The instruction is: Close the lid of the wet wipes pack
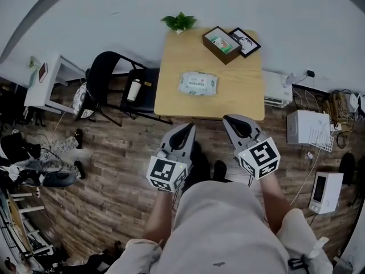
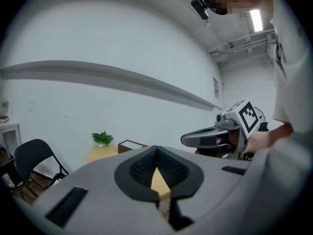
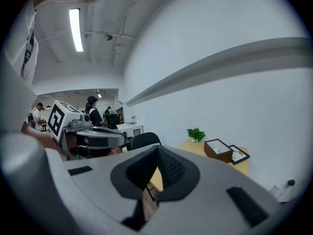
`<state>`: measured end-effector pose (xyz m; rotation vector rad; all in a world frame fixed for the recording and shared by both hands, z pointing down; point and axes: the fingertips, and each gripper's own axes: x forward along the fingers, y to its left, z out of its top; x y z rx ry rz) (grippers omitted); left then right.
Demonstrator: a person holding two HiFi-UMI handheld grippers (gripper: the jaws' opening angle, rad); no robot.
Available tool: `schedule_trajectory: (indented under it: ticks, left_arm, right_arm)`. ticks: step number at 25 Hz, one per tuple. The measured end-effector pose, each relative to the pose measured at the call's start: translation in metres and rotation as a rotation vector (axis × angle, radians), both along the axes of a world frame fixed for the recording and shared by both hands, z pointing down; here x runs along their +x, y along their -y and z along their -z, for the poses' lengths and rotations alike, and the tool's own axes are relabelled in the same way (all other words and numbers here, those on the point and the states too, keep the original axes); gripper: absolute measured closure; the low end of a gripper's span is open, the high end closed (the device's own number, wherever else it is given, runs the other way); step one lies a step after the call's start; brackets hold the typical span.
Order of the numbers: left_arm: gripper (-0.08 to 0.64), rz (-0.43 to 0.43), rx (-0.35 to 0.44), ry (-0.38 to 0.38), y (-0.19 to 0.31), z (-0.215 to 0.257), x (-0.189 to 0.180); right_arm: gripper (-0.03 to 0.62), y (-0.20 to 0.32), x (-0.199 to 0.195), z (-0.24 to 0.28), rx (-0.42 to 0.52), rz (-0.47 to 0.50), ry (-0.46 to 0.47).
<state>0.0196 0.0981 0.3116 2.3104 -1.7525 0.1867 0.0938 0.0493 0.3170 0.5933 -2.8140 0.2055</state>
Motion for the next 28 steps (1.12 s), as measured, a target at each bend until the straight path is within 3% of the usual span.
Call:
schedule_trajectory:
  ticks: [28]
  left_arm:
    - [0.554, 0.004, 0.037, -0.024, -0.015, 0.015, 0.019]
  right_arm:
    - [0.594, -0.023, 0.012, 0.018, 0.039, 0.012, 0.034]
